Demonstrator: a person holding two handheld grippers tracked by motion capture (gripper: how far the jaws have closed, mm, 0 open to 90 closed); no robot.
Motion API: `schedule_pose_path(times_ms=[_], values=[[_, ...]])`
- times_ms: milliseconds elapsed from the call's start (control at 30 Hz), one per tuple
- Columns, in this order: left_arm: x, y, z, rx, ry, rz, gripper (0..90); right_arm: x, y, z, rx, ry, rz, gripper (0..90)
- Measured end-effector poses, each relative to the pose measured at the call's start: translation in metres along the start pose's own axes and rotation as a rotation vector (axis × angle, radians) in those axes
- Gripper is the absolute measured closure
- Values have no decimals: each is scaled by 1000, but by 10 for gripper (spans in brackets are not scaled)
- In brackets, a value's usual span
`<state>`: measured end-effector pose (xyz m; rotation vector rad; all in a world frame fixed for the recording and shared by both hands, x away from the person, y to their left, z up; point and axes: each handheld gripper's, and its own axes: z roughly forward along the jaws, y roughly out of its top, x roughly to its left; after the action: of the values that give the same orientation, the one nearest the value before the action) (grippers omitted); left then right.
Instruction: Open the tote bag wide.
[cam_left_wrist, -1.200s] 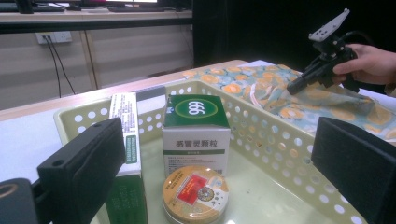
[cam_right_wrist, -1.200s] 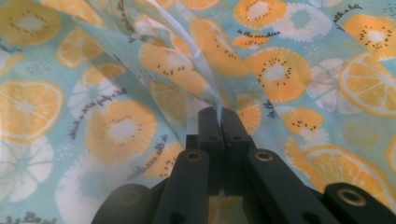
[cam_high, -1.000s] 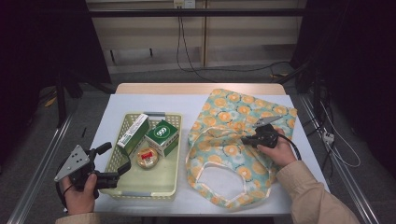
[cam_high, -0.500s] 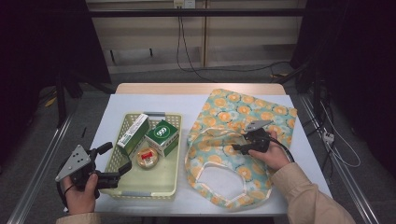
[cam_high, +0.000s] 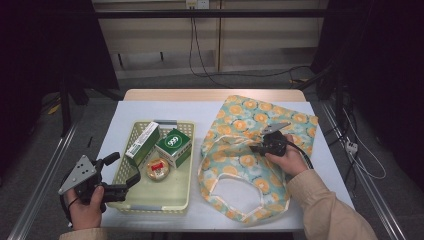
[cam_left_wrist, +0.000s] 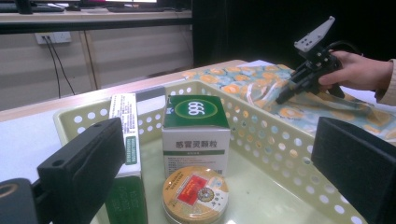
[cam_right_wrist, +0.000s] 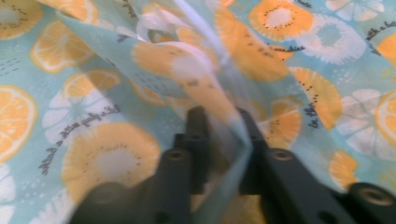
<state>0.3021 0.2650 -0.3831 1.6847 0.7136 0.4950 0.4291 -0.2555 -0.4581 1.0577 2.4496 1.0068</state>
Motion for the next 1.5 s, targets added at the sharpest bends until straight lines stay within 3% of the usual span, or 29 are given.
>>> schedule_pose_path(times_ms=[100, 333, 433, 600, 800, 933, 1200, 1500], values=[[0, 1, -1, -1, -2, 3, 29, -2, 2, 1, 7, 1, 12, 888], [2, 4, -2, -15, -7, -8, 29, -7, 2, -1, 5, 13, 85, 900], [3, 5, -3, -18, -6, -10, 29, -10, 6, -10, -34, 28, 112, 900], [3, 11, -3, -36, -11, -19, 28, -17, 21, -29, -66, 14, 109, 900], [-1, 29, -1, -81, -63, -22, 25, -19, 34, -42, -97, 14, 123, 900], [-2, 38, 6, -89, -90, -19, 24, -19, 39, -46, -85, 14, 127, 900], [-3, 45, 22, -79, -124, -25, 24, -22, 49, -54, -89, 12, 124, 900], [-4, 43, 40, -30, -145, -15, 24, -27, 63, -64, -101, 5, 141, 900]])
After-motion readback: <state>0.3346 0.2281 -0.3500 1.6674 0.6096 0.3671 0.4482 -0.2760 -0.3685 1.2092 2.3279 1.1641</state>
